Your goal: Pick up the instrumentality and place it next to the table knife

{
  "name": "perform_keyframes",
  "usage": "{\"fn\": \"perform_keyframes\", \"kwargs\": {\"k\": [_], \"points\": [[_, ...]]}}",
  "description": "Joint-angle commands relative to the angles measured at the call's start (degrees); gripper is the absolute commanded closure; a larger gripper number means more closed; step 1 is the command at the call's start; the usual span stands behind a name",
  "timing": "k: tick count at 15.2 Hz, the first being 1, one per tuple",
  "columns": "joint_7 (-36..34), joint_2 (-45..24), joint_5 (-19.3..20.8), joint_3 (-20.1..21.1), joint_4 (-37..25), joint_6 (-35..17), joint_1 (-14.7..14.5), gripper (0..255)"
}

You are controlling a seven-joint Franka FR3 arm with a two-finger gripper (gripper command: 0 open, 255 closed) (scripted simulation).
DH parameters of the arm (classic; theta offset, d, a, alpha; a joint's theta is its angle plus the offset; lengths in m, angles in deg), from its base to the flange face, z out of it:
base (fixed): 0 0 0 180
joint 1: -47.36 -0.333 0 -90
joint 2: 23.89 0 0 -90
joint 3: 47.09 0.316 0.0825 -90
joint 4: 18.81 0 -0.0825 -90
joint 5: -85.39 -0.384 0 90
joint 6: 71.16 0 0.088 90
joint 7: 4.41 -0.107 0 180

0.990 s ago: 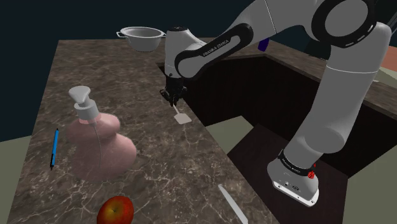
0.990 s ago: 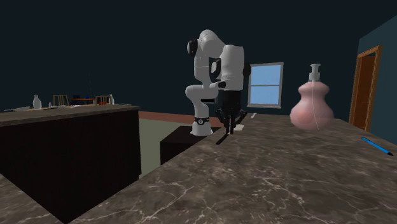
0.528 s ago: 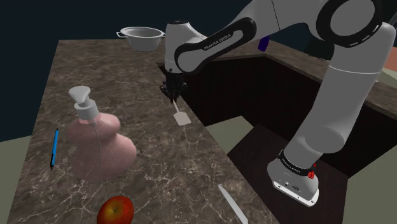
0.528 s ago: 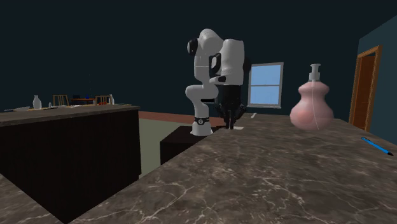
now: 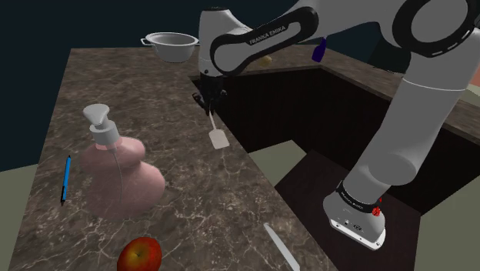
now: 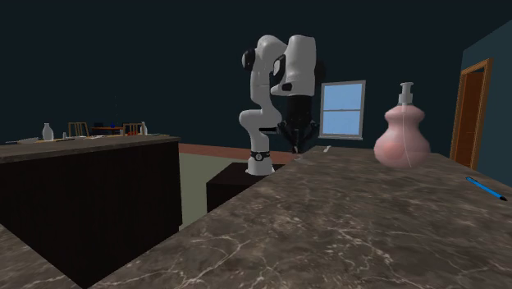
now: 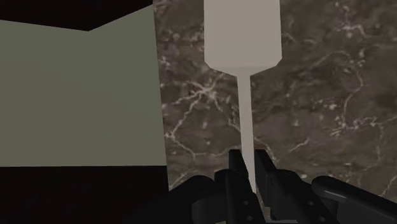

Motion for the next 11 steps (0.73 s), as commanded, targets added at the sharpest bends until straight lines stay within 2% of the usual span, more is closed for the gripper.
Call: {"fn": "perform_keyframes", "kwargs": {"k": [1,3,11], "points": [[0.33,0.82,-0.37,0.05,-0.56,1.35,0.09,255],[0.54,1.36,-0.63,0.09,-1.38,2.68,0.12,255],[-4.88,13.54,-4.67,3.76,12.82,0.26,-3.42,255]]}}
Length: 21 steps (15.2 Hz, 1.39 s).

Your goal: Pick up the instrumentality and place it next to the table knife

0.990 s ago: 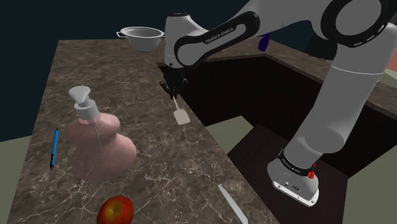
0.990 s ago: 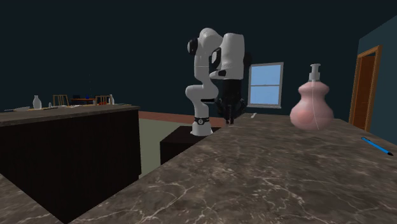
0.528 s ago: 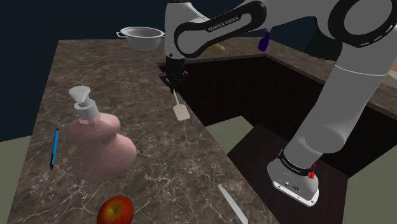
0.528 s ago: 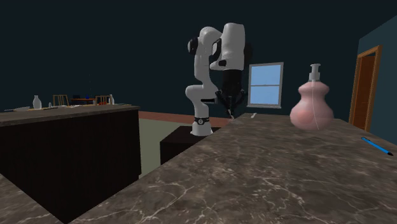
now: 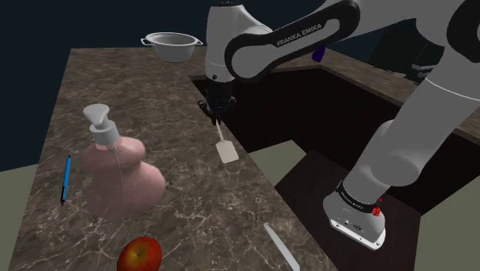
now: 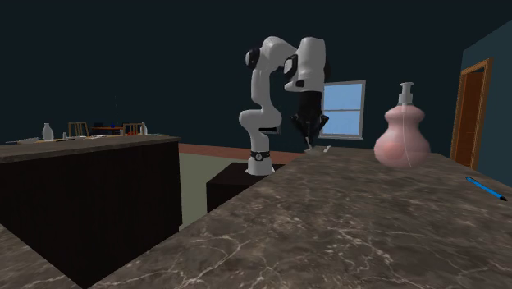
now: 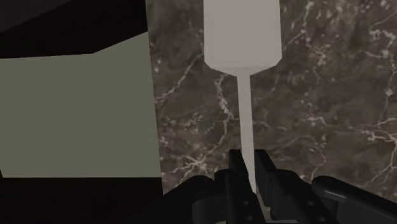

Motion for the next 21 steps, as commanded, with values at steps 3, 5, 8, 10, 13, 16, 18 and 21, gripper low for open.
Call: {"fn": "perform_keyframes", "kwargs": {"k": [3,5,8,10,13,16,18,21], "points": [[-2.81,6.02,-2.6,2.03,6.27,-0.52,-2.25,255],[-4.36,8.67,-3.93,3.15,8.75,-0.5,-3.56,255],[-6.86,12.41,-6.02,4.96,11.99,-0.22,-5.7,255],[-8.64,14.73,-7.47,6.26,13.82,0.1,-7.23,255],[-11.53,17.9,-9.65,8.31,16.05,0.77,-9.68,255],[-14.68,20.63,-11.83,10.57,17.68,1.6,-12.18,255],[-16.8,22.09,-13.17,12.08,18.38,2.17,-13.76,255],[-17.15,20.93,-13.06,12.76,19.87,-0.44,-13.61,255]]}}
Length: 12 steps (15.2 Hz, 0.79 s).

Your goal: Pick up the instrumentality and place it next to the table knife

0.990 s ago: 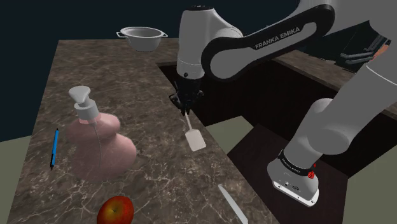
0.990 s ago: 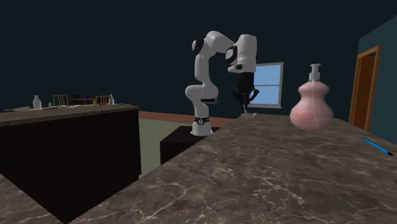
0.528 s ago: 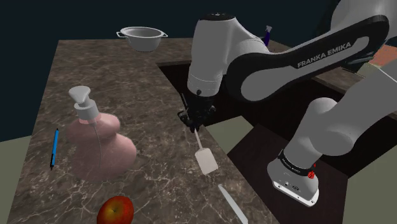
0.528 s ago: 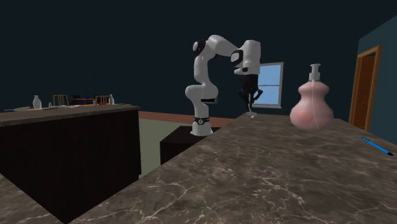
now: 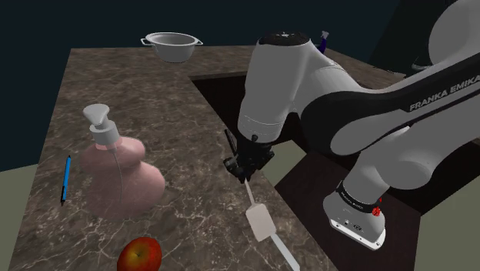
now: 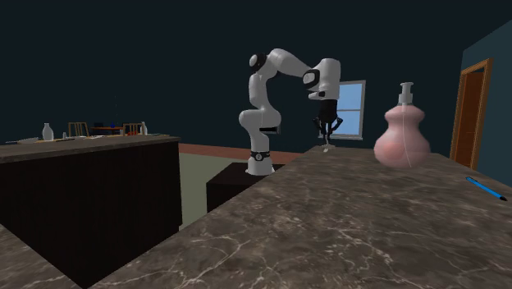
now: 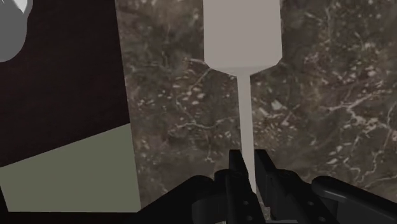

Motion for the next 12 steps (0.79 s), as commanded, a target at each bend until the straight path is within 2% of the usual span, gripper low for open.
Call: {"fn": "perform_keyframes", "kwargs": {"k": [1,12], "points": [[-0.58,-0.9,0.07,0.68,0.8,-1.7,0.04,255],[-2.52,-6.23,1.57,3.25,4.88,-10.81,1.16,255]]}}
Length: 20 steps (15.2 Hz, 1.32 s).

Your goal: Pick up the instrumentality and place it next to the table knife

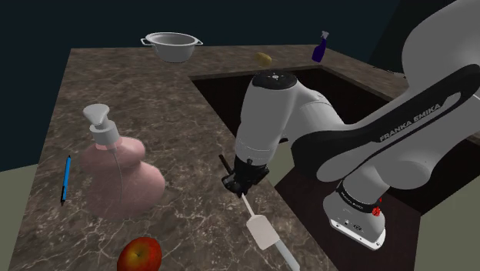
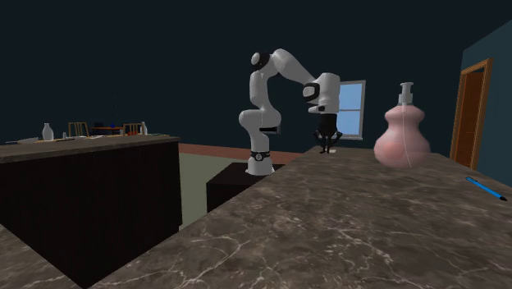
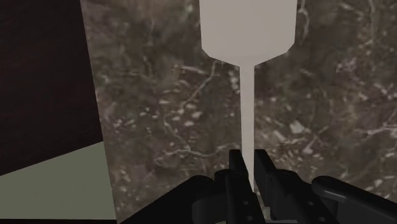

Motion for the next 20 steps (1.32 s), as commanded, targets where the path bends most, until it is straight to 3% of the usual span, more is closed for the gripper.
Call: {"fn": "perform_keyframes", "kwargs": {"k": [1,7,8,13,17,20], "points": [[-0.14,-0.37,0.15,0.15,0.13,-0.52,0.1,255],[-0.14,-0.37,0.15,0.14,0.13,-0.51,0.1,255],[-0.14,-0.37,0.15,0.14,0.13,-0.51,0.1,0],[-0.14,-0.37,0.15,0.14,0.13,-0.51,0.1,0],[1.5,4.98,-1.55,-2.06,-3.56,8.19,-1.17,0],[1.49,4.98,-1.55,-2.09,-3.56,8.19,-1.19,0]]}}
